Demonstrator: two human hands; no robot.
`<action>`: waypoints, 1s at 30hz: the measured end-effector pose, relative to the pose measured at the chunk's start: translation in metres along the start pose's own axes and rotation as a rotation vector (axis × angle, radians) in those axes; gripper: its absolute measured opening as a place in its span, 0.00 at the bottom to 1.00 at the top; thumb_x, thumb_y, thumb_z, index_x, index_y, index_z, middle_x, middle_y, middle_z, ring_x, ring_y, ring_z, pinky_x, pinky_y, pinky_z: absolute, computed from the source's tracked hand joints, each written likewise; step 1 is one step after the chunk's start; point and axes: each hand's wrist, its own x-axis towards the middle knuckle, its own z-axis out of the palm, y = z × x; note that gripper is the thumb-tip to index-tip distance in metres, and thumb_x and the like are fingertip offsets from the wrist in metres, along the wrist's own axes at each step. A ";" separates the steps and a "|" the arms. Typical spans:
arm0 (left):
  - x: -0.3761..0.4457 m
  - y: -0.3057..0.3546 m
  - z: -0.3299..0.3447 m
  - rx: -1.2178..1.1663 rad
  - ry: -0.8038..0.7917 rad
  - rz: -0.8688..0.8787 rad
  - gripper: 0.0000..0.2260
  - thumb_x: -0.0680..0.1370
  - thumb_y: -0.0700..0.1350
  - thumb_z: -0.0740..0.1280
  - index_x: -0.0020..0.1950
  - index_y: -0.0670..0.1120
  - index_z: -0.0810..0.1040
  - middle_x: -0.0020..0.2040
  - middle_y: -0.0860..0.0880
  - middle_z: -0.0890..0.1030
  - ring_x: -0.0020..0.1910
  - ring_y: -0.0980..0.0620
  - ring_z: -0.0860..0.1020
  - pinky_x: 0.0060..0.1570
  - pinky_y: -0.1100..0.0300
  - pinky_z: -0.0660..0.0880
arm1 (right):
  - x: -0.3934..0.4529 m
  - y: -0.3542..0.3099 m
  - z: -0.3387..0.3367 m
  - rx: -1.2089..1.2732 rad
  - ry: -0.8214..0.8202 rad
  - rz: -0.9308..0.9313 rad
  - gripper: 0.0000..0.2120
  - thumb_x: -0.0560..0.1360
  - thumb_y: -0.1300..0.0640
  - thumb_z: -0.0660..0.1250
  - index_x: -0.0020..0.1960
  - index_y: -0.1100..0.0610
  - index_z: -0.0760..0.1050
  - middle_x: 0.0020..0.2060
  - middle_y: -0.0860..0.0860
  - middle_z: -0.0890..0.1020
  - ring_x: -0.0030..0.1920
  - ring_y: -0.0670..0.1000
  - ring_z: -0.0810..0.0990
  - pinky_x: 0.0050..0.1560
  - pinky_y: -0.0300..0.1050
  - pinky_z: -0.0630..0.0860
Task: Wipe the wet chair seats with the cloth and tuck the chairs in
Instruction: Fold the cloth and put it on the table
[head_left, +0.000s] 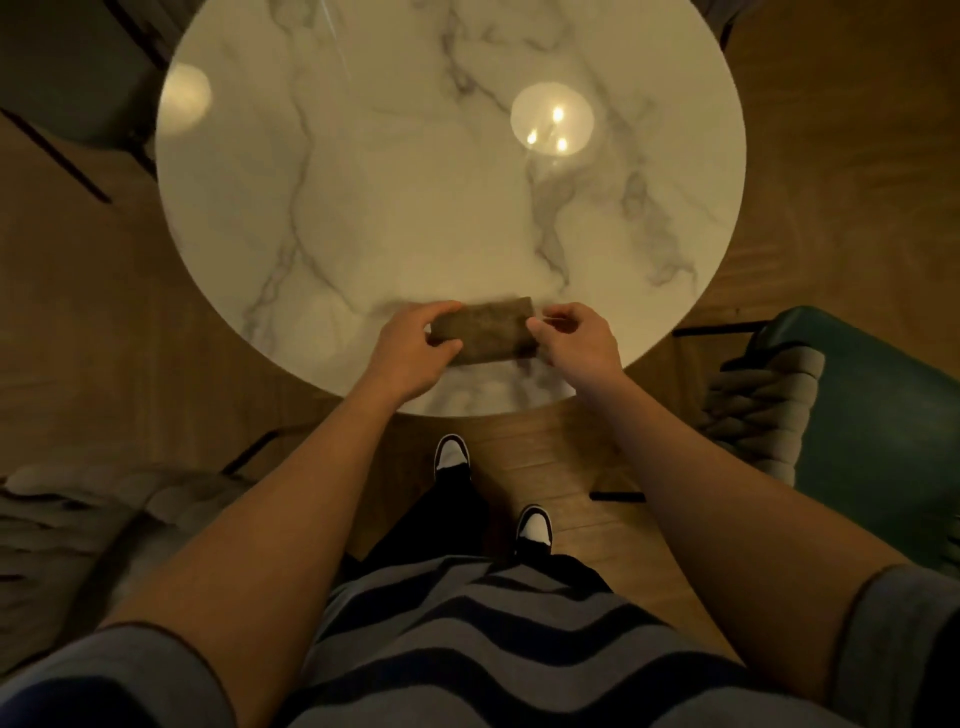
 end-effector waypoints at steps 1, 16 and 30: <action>0.006 -0.003 -0.004 0.003 0.044 -0.026 0.18 0.75 0.44 0.71 0.65 0.52 0.78 0.64 0.49 0.77 0.57 0.50 0.78 0.60 0.56 0.75 | 0.001 -0.001 -0.002 -0.013 0.039 0.020 0.18 0.77 0.47 0.73 0.63 0.53 0.79 0.55 0.49 0.83 0.55 0.53 0.83 0.54 0.53 0.84; 0.030 -0.008 -0.006 0.585 -0.162 0.380 0.16 0.74 0.42 0.71 0.61 0.45 0.77 0.57 0.44 0.73 0.54 0.43 0.71 0.50 0.50 0.74 | 0.020 -0.044 0.023 -0.931 -0.305 -0.507 0.11 0.75 0.60 0.70 0.57 0.57 0.80 0.52 0.55 0.78 0.53 0.57 0.78 0.48 0.46 0.70; 0.010 -0.004 -0.003 0.441 -0.076 0.306 0.07 0.77 0.44 0.67 0.53 0.46 0.81 0.51 0.46 0.75 0.50 0.48 0.72 0.47 0.52 0.75 | 0.007 -0.036 0.013 -0.813 -0.157 -0.536 0.10 0.79 0.62 0.65 0.57 0.58 0.82 0.53 0.55 0.80 0.53 0.56 0.78 0.52 0.48 0.74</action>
